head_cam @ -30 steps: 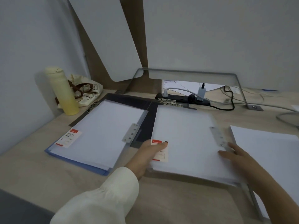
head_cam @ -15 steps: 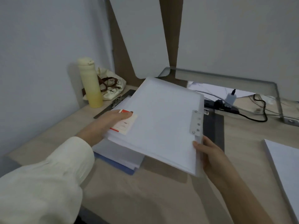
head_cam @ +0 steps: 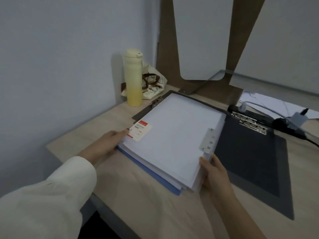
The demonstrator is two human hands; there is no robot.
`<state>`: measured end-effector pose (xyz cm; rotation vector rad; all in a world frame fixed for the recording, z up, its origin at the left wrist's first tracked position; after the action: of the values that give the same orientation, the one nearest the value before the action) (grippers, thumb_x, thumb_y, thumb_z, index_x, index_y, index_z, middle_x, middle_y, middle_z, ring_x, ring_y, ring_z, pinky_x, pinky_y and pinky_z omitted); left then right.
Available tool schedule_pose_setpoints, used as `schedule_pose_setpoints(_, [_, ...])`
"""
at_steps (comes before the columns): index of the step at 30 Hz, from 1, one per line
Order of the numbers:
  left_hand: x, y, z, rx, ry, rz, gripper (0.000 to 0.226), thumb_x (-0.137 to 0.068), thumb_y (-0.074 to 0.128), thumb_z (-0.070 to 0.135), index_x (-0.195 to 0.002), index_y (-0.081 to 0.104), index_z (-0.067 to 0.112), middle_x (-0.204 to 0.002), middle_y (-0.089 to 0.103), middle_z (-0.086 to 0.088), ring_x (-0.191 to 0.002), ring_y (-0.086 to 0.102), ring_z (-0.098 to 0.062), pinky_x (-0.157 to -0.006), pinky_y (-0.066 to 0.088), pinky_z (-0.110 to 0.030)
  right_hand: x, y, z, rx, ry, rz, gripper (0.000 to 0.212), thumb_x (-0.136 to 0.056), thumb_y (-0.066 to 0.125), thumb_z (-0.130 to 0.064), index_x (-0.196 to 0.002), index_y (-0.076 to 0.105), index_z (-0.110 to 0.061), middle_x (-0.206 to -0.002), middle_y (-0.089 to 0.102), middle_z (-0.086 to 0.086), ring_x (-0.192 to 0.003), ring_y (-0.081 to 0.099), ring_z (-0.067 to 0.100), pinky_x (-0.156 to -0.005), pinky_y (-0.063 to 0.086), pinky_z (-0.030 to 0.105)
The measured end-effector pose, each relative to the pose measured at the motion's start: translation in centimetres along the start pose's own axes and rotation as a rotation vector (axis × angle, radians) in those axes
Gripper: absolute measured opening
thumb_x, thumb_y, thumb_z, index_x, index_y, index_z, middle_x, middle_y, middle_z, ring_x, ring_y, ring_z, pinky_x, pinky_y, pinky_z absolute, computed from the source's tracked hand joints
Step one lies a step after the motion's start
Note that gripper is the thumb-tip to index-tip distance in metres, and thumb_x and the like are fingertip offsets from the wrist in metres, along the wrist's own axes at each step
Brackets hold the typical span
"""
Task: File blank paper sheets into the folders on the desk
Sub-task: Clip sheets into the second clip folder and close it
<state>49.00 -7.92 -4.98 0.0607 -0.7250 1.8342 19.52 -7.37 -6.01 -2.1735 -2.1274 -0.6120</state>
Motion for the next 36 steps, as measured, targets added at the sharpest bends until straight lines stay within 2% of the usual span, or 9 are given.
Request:
schedule_pose_setpoints(3, [-0.5,-0.4,0.1,0.017,-0.055,-0.017,0.040,-0.088,0.047,0.055,-0.085,0.055,0.016,-0.079,0.054,-0.002,-0.067,0.049,-0.015,-0.062,0.044,-0.024,-0.4,-0.2,0.5,0.124,-0.032,0.042,0.042,-0.093,0.051,-0.019,-0.135,0.044,-0.023,-0.127,0.058,0.001,-0.108,0.058,0.021,-0.087,0.049,0.037])
schedule_pose_setpoints(6, [-0.7,-0.9,0.3,0.201,-0.087,-0.011,0.044,-0.084,0.055,0.053,-0.093,0.063,0.010,-0.095,0.062,-0.007,-0.086,0.057,-0.020,-0.081,0.048,-0.030,-0.4,-0.2,0.8,0.203,-0.022,0.064,0.048,-0.093,0.051,-0.024,-0.139,0.039,-0.025,-0.132,0.055,0.000,-0.114,0.054,0.022,-0.094,0.045,0.042])
schedule_pose_setpoints(12, [1.6,1.8,-1.1,0.918,-0.090,-0.065,0.034,-0.088,0.056,0.041,-0.113,0.054,0.019,-0.102,0.065,-0.001,-0.093,0.062,-0.016,-0.085,0.048,-0.036,-0.1,-0.5,0.6,0.224,-0.007,0.014,0.046,-0.092,0.053,-0.027,-0.137,0.042,-0.030,-0.125,0.058,-0.004,-0.109,0.057,0.016,-0.084,0.048,0.035])
schedule_pose_setpoints(16, [4.2,5.6,-1.0,1.174,-0.036,-0.176,0.038,-0.083,0.057,0.041,-0.116,0.058,0.023,-0.113,0.069,-0.002,-0.106,0.062,-0.019,-0.090,0.049,-0.035,0.2,-0.4,0.3,0.190,0.013,-0.022,0.045,-0.092,0.054,-0.024,-0.135,0.043,-0.032,-0.120,0.062,-0.007,-0.104,0.060,0.015,-0.073,0.050,0.030])
schedule_pose_setpoints(19, [5.2,8.3,-0.3,1.153,-0.057,-0.317,0.049,-0.071,0.066,0.032,-0.119,0.057,0.026,-0.112,0.071,-0.002,-0.107,0.063,-0.023,-0.086,0.051,-0.038,0.3,-0.5,0.2,0.234,0.023,-0.035,0.047,-0.092,0.053,-0.023,-0.136,0.041,-0.032,-0.111,0.063,-0.009,-0.098,0.061,0.015,-0.068,0.051,0.030])
schedule_pose_setpoints(23, [5.1,8.2,-0.3,1.130,-0.117,-0.332,0.048,-0.080,0.066,0.021,-0.125,0.053,0.027,-0.117,0.067,-0.006,-0.105,0.062,-0.027,-0.077,0.056,-0.043,0.5,-0.6,-0.4,0.316,0.060,-0.087,0.041,-0.094,0.050,-0.016,-0.133,0.044,-0.025,-0.102,0.065,-0.001,-0.083,0.064,0.017,-0.050,0.051,0.023])
schedule_pose_setpoints(29, [5.5,7.8,0.8,1.075,-0.105,-0.366,0.038,-0.085,0.061,0.013,-0.121,0.055,0.022,-0.110,0.067,-0.008,-0.099,0.064,-0.026,-0.063,0.060,-0.039,1.7,-1.5,-1.8,0.398,0.085,-0.127,0.026,-0.096,0.043,-0.008,-0.111,0.055,-0.024,-0.060,0.060,0.014,-0.046,0.059,0.021,-0.041,0.050,0.026])
schedule_pose_setpoints(33, [6.3,8.5,2.3,0.968,-0.034,-0.417,0.040,-0.085,0.062,0.015,-0.123,0.053,0.023,-0.111,0.066,-0.007,-0.092,0.067,-0.024,-0.062,0.060,-0.037,1.6,-3.4,-2.2,0.596,-0.062,-0.030,0.025,-0.095,0.041,-0.003,-0.091,0.065,-0.009,-0.069,0.065,0.010,-0.057,0.061,0.017,-0.051,0.051,0.023])
schedule_pose_setpoints(36, [6.6,8.4,3.0,0.840,0.041,-0.330,0.037,-0.087,0.060,0.014,-0.122,0.052,0.020,-0.103,0.066,-0.006,-0.077,0.068,-0.021,-0.051,0.057,-0.028,1.5,-4.1,-2.7,0.952,-0.335,0.074,0.022,-0.092,0.046,-0.006,-0.091,0.063,-0.020,-0.093,0.061,-0.003,-0.082,0.057,0.009,-0.073,0.045,0.021])
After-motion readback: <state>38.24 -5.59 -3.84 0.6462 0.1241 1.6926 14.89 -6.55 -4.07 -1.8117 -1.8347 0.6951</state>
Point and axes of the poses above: each hand's wrist, its own x-axis away from the middle knuckle, its own y-axis out of the palm, z = x × y, the point moved 5 cm from there along -x, towards the middle knuckle
